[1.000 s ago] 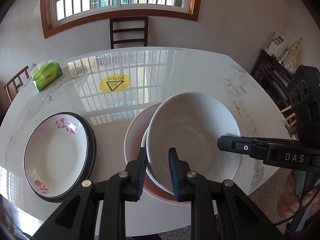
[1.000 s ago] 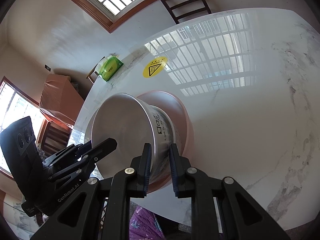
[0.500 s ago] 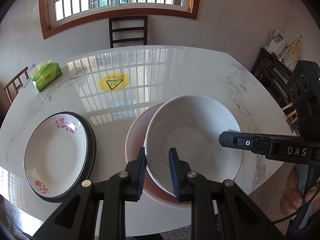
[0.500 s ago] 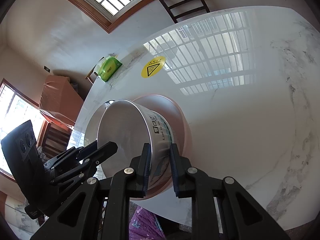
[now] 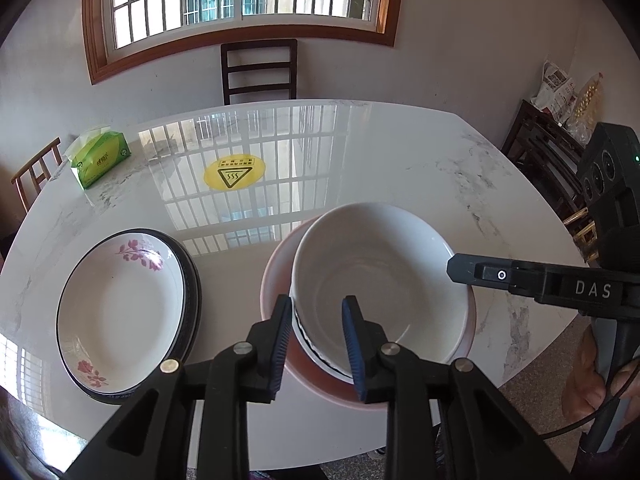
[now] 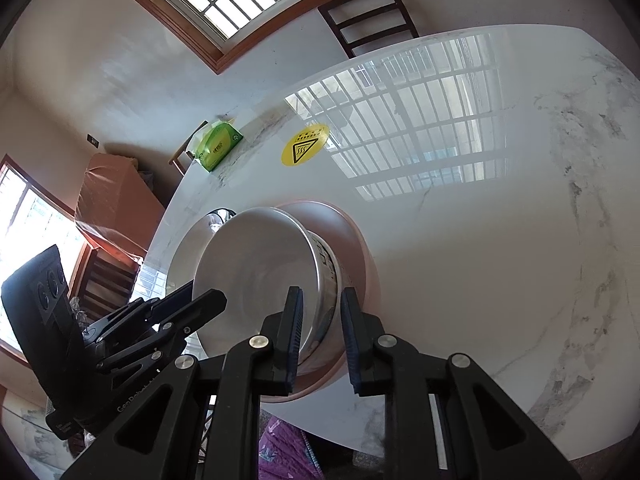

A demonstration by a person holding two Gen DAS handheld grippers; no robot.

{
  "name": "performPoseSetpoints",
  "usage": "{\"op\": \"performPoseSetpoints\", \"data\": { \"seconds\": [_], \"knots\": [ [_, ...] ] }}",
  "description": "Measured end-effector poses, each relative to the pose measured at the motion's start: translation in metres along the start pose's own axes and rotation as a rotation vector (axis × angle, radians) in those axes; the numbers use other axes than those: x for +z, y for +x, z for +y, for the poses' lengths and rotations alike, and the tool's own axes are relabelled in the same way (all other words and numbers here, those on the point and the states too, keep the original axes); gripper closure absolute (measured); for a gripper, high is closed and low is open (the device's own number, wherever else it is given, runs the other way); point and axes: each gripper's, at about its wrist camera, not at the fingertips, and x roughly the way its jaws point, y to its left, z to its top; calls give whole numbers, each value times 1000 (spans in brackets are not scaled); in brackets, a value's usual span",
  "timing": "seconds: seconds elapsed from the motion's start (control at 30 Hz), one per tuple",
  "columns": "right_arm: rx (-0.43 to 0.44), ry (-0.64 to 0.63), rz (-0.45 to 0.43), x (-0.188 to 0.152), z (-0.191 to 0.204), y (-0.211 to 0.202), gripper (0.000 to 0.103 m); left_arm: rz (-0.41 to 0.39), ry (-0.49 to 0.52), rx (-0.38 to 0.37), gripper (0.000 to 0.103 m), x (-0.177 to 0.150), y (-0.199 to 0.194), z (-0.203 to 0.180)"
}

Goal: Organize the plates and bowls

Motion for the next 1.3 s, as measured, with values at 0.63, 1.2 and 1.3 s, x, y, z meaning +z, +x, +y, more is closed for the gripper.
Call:
{"op": "performPoseSetpoints", "data": {
  "seconds": [0.63, 1.2, 1.3],
  "knots": [
    [-52, 9, -72, -12, -18, -19, 83, -18, -145, 17, 52, -16, -5, 60],
    [-81, 11, -43, -5, -21, -13, 77, 86, -219, -122, 52, -16, 18, 74],
    [-93, 5, -31, -4, -19, -11, 77, 107, -248, -144, 52, -15, 22, 78]
  ]
}}
